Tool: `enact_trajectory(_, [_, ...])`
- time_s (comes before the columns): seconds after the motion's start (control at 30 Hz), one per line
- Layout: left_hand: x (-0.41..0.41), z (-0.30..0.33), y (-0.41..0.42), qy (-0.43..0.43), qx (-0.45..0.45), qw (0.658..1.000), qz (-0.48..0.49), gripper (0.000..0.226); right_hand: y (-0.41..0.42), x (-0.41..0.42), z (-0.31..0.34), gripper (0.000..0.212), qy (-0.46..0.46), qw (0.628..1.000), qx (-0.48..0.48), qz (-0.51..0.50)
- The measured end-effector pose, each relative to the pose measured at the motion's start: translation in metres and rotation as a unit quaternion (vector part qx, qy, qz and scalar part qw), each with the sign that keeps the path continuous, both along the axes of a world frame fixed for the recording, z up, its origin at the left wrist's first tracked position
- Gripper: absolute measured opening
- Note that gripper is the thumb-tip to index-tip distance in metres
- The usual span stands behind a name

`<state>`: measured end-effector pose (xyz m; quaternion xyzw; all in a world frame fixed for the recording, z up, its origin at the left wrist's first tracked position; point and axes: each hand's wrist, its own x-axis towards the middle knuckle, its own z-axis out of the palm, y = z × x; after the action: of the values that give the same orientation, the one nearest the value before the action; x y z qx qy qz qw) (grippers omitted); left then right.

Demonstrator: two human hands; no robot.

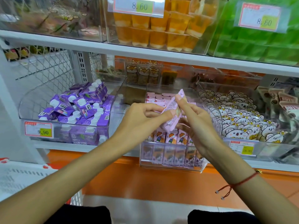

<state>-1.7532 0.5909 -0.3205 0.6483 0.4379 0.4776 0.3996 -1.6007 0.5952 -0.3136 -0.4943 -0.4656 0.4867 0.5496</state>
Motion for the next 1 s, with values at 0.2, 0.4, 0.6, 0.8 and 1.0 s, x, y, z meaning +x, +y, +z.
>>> enact_trajectory(0.2, [0.001,-0.001,0.001,-0.014,-0.041,0.999,-0.010,0.019,0.000,0.000,-0.001,0.040,-0.003,1.000,-0.011,-0.002])
enact_trajectory(0.4, [-0.006,-0.006,0.004,0.051,0.073,0.996,0.000,0.024,-0.002,0.003,0.001,0.026,0.023,0.996,0.063,0.057])
enact_trajectory(0.6, [-0.011,-0.005,0.003,0.108,0.135,0.984,0.049,0.024,-0.007,0.007,0.006,0.036,0.051,0.981,0.110,0.153])
enact_trajectory(0.8, [-0.010,-0.002,-0.001,0.096,0.169,0.976,0.096,0.033,-0.004,0.004,0.002,0.052,0.032,0.986,0.107,0.127])
enact_trajectory(1.0, [-0.017,0.004,0.001,0.238,0.306,0.913,0.125,0.051,-0.006,0.012,0.002,0.038,-0.076,0.973,0.170,0.135])
